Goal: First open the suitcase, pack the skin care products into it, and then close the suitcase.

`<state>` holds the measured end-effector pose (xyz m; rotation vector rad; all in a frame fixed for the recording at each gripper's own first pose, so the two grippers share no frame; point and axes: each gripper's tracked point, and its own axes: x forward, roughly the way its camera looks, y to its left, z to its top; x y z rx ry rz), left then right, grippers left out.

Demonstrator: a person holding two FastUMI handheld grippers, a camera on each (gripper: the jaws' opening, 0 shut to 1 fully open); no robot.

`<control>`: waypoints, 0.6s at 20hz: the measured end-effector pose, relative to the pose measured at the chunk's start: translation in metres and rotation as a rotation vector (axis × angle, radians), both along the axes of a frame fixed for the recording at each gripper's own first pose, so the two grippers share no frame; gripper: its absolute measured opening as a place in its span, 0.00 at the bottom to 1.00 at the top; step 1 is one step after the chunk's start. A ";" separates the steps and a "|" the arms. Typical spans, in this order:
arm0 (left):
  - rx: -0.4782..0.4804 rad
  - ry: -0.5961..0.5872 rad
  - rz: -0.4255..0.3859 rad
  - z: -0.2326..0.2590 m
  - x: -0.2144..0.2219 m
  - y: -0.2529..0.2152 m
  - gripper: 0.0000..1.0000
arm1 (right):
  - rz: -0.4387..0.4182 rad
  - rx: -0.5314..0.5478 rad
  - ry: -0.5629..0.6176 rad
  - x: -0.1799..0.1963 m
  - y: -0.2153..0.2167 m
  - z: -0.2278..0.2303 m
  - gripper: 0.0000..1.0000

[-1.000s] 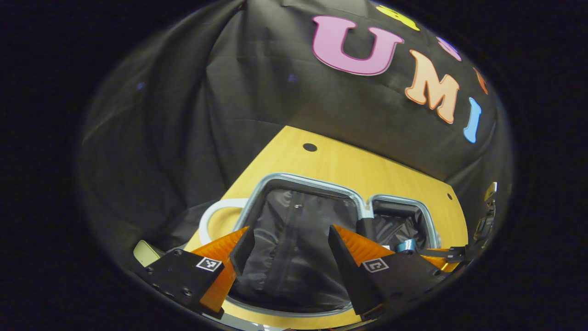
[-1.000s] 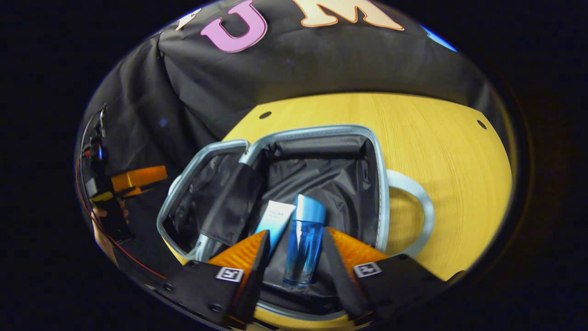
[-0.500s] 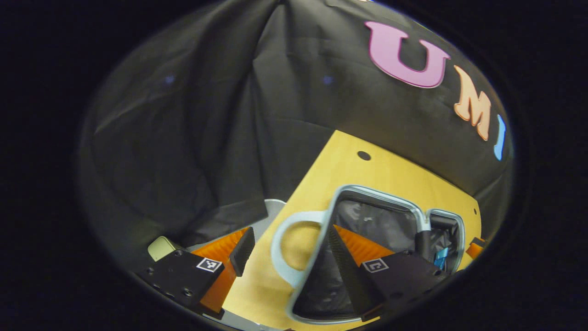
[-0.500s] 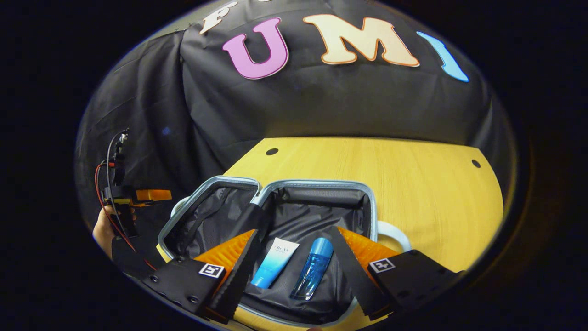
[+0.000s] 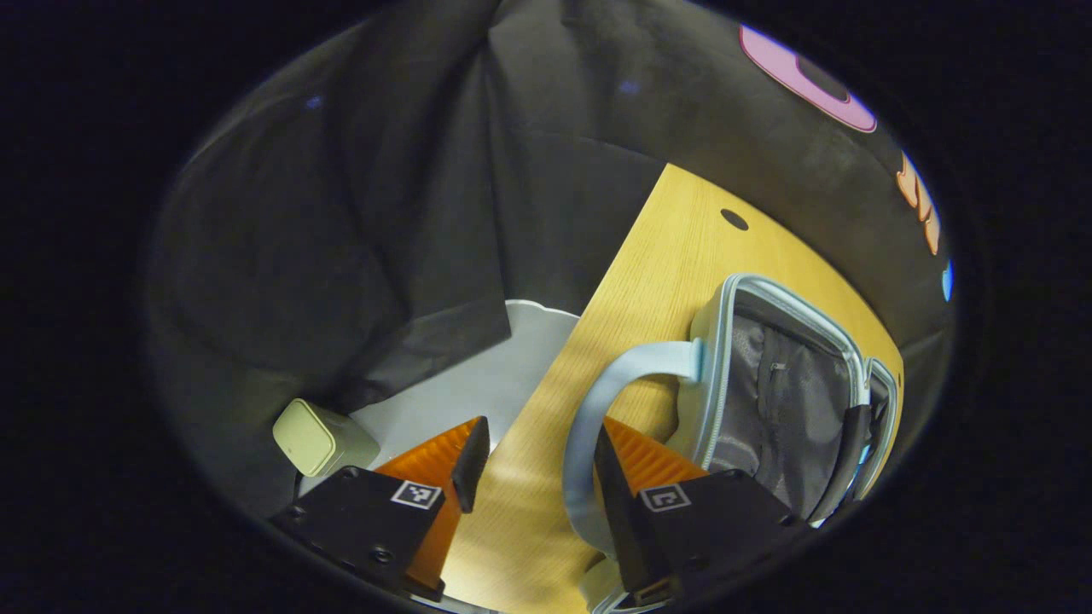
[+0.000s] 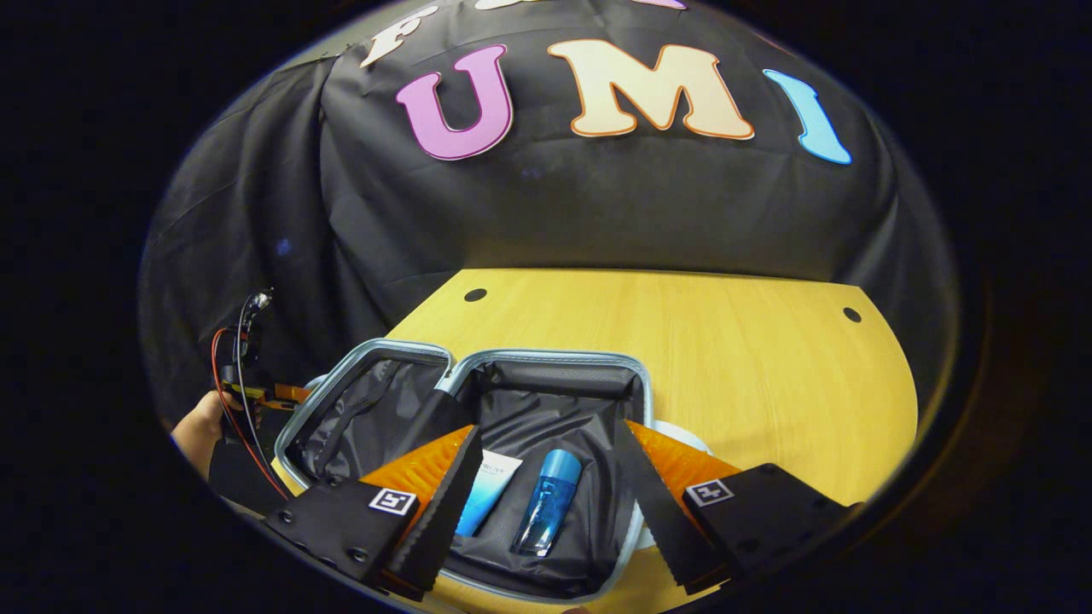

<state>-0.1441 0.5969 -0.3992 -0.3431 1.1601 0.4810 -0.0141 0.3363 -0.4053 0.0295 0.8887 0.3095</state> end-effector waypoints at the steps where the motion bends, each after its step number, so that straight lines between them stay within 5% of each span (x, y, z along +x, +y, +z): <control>1: -0.013 -0.004 0.002 0.001 0.001 0.001 0.70 | -0.007 0.001 -0.008 0.001 -0.002 0.003 0.98; 2: -0.030 -0.020 0.006 0.004 0.004 -0.002 0.51 | -0.012 0.002 -0.019 0.002 -0.005 0.005 0.98; 5: -0.020 -0.026 0.003 -0.002 0.011 -0.021 0.11 | -0.010 0.004 -0.059 0.003 -0.013 0.017 0.98; 12: 0.156 -0.111 -0.068 0.071 0.035 -0.030 0.02 | 0.019 0.042 -0.137 -0.001 -0.040 0.044 0.98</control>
